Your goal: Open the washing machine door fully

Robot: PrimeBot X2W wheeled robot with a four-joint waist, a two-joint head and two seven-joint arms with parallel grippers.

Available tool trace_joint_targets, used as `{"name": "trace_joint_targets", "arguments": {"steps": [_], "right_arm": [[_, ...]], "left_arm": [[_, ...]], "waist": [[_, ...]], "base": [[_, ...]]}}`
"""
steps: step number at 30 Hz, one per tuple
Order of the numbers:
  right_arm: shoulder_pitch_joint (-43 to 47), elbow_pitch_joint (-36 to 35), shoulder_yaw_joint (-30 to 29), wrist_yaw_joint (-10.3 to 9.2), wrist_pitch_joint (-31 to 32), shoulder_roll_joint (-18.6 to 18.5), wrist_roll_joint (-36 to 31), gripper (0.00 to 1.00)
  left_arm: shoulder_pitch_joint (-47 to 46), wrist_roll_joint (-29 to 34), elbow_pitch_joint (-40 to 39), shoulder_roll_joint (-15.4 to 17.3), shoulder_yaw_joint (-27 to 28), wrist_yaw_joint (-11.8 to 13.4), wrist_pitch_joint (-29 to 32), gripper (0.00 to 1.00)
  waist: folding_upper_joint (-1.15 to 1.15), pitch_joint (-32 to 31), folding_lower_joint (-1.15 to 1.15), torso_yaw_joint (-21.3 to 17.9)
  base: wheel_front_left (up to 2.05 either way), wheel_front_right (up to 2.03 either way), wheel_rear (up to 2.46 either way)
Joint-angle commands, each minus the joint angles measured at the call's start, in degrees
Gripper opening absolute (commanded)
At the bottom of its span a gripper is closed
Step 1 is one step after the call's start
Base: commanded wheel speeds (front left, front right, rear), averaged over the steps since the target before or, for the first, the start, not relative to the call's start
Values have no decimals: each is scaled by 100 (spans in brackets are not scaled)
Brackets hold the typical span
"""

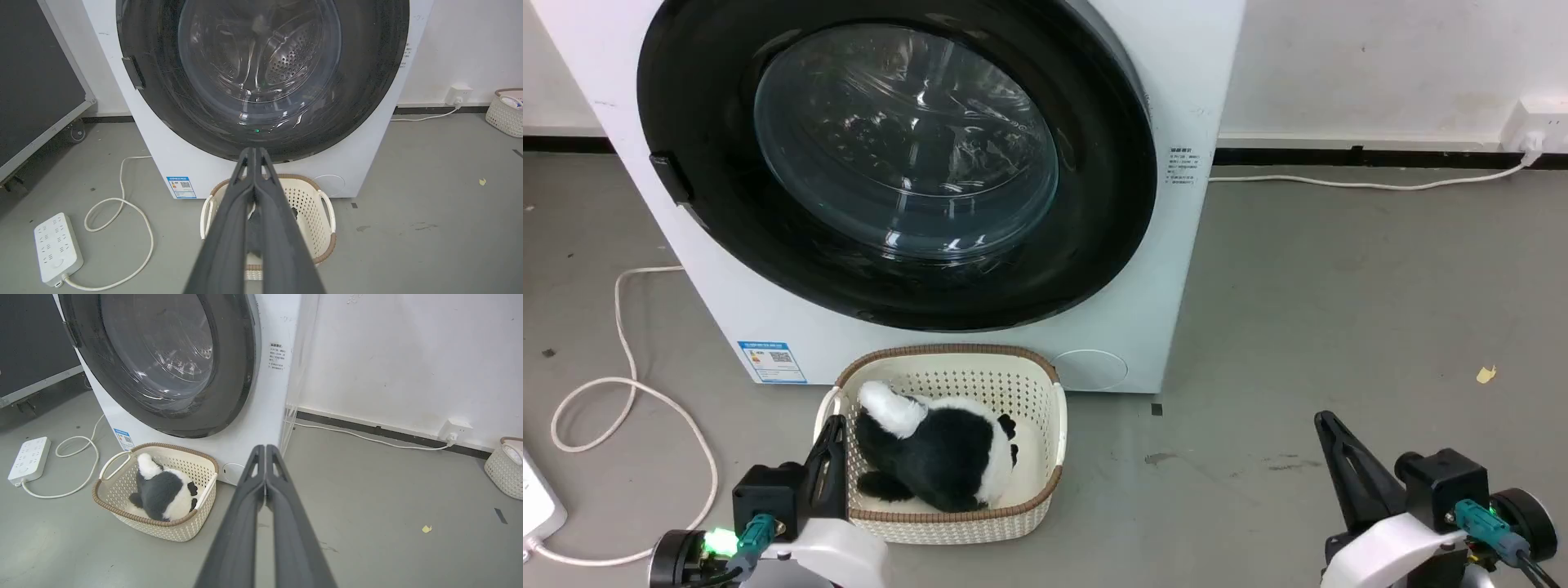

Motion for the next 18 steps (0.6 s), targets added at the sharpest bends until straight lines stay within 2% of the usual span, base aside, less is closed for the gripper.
{"name": "trace_joint_targets", "arguments": {"steps": [1,18], "right_arm": [[-66,-17,-6,-10,3,28,-5,0],[-66,-17,-6,-10,3,28,-5,0]], "left_arm": [[-88,51,-23,6,-4,15,1,0],[-88,51,-23,6,-4,15,1,0]], "waist": [[0,0,0,0],[0,0,0,0]], "base": [[0,0,0],[0,0,0]]}}
